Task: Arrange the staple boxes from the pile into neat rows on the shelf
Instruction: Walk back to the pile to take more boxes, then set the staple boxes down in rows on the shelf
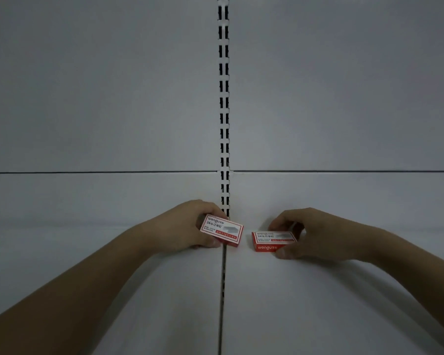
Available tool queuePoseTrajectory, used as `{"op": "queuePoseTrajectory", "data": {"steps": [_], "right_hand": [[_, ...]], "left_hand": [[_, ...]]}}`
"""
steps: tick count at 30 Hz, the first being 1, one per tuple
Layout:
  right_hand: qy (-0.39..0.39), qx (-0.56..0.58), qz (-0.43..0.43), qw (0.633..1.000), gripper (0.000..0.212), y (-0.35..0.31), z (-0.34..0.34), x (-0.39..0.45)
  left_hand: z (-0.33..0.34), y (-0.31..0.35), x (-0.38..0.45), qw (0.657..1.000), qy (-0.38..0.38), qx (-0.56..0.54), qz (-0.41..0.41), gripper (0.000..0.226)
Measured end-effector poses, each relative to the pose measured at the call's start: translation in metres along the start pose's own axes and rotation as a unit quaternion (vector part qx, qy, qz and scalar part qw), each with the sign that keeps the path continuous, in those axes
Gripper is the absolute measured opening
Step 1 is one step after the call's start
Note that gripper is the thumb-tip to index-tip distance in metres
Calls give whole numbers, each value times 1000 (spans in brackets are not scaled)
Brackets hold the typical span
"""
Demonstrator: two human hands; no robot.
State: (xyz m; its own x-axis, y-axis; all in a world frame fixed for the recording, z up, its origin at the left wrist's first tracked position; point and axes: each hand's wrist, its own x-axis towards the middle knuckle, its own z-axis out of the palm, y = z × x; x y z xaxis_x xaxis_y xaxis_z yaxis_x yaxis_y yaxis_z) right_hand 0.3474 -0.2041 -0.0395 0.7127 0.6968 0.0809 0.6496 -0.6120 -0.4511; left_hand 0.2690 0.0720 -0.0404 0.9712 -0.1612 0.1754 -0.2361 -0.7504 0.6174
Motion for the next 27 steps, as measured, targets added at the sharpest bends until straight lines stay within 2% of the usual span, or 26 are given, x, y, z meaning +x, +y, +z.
{"op": "queuePoseTrajectory", "data": {"steps": [4,7,10,13,16,21,24,27], "right_hand": [[29,-27,-11,999,41,-11,2,-8],[82,0,-7,997,37,-19,0,-20],[134,33,36,990,36,-18,-4,-46],[142,32,78,986,39,-9,-18,-83],[163,19,97,982,39,1,-50,-120],[229,-5,135,964,42,19,-105,-185],[263,1,159,952,41,37,-135,-237],[286,20,182,941,38,57,-168,-297]], "left_hand": [[5,7,1,998,17,67,13,40],[12,19,-4,999,30,35,2,40],[18,30,-13,999,43,-8,-16,41],[19,49,-13,999,47,-7,1,39],[25,91,2,997,49,-40,34,39],[69,186,28,995,32,-48,83,53],[95,243,40,993,24,-52,107,37],[114,301,47,991,21,-45,121,32]]}}
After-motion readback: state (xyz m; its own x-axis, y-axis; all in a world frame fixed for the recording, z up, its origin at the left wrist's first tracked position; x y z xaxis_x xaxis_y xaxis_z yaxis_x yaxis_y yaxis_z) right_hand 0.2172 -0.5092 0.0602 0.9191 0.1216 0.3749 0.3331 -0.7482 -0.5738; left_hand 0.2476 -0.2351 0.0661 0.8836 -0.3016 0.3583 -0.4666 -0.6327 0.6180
